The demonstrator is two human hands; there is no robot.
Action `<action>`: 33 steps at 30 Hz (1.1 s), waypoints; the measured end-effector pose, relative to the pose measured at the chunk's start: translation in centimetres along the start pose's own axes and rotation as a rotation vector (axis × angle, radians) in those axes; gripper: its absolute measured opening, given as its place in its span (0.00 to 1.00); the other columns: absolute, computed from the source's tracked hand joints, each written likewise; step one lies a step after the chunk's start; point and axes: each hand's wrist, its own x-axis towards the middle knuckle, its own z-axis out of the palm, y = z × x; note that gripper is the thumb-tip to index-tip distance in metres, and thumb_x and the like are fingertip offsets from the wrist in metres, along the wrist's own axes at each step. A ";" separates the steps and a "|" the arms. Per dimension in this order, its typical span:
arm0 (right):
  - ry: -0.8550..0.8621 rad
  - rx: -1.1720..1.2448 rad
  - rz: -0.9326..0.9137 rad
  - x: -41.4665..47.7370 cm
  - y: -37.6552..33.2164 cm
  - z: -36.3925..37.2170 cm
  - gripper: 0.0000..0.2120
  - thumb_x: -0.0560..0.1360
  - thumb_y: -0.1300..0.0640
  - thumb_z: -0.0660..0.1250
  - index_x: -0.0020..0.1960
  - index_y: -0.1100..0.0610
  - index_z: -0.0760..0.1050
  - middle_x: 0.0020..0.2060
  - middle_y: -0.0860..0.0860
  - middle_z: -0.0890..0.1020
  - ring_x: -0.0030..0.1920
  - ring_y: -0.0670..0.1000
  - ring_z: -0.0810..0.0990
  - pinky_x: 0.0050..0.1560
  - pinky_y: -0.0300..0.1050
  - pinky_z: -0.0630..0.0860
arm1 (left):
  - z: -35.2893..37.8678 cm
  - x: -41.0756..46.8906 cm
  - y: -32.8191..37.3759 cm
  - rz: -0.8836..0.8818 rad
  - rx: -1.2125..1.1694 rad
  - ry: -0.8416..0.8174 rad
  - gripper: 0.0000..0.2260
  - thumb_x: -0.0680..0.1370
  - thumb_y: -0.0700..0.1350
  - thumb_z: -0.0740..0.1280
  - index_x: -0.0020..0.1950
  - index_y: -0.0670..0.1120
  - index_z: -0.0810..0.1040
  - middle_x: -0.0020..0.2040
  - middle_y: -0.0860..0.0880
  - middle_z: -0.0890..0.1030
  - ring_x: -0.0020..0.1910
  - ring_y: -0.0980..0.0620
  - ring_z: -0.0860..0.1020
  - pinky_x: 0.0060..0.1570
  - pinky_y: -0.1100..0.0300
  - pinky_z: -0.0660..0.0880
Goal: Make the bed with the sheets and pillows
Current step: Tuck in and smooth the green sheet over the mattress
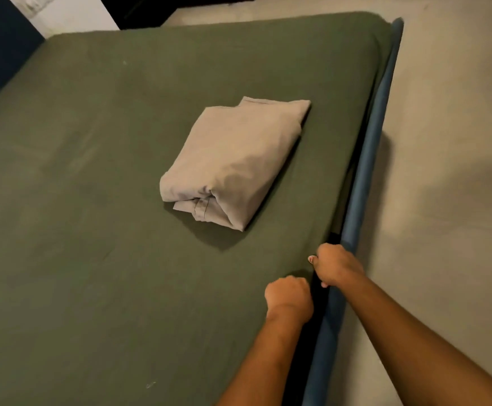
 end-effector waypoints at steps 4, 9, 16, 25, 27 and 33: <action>-0.041 -0.234 -0.069 -1.0 0.2 -0.9 0.15 0.81 0.52 0.56 0.58 0.58 0.77 0.58 0.56 0.80 0.58 0.58 0.79 0.53 0.49 0.76 | -2.2 0.8 0.8 -0.059 0.009 -0.289 0.15 0.78 0.41 0.59 0.62 0.40 0.76 0.62 0.43 0.79 0.61 0.44 0.78 0.59 0.53 0.74; -0.309 -0.339 -0.064 -0.3 -0.2 -2.8 0.09 0.75 0.63 0.60 0.48 0.59 0.79 0.47 0.53 0.84 0.48 0.54 0.84 0.51 0.47 0.80 | -4.0 1.5 1.2 -0.083 0.047 -0.520 0.14 0.79 0.42 0.60 0.60 0.43 0.79 0.57 0.47 0.82 0.60 0.51 0.79 0.56 0.58 0.74; 0.025 0.295 0.089 10.8 2.2 -9.1 0.25 0.76 0.41 0.52 0.44 0.62 0.75 0.37 0.58 0.84 0.36 0.59 0.84 0.49 0.54 0.80 | -8.0 7.2 2.4 -0.141 -0.167 0.001 0.22 0.76 0.60 0.65 0.61 0.44 0.76 0.61 0.43 0.78 0.61 0.42 0.77 0.55 0.53 0.74; 0.002 0.088 -0.089 19.4 4.3 -16.2 0.18 0.76 0.49 0.58 0.37 0.60 0.77 0.26 0.53 0.81 0.41 0.57 0.84 0.47 0.46 0.79 | -13.9 17.2 10.8 -0.189 -0.233 0.181 0.13 0.82 0.50 0.57 0.58 0.44 0.76 0.57 0.42 0.80 0.57 0.41 0.78 0.51 0.53 0.74; 0.019 0.025 -0.137 19.3 5.2 -16.6 0.17 0.74 0.49 0.59 0.40 0.61 0.79 0.35 0.56 0.84 0.44 0.57 0.83 0.44 0.46 0.77 | -14.5 17.9 11.9 -0.243 -0.192 0.154 0.12 0.82 0.46 0.55 0.58 0.45 0.77 0.58 0.43 0.80 0.57 0.41 0.79 0.51 0.53 0.74; -0.007 0.041 -0.132 20.6 6.6 -19.6 0.16 0.75 0.49 0.58 0.49 0.59 0.78 0.48 0.57 0.83 0.52 0.58 0.81 0.49 0.47 0.76 | -18.4 19.7 13.2 -0.395 -0.212 -0.208 0.13 0.79 0.45 0.59 0.59 0.43 0.78 0.61 0.45 0.79 0.60 0.46 0.78 0.58 0.56 0.73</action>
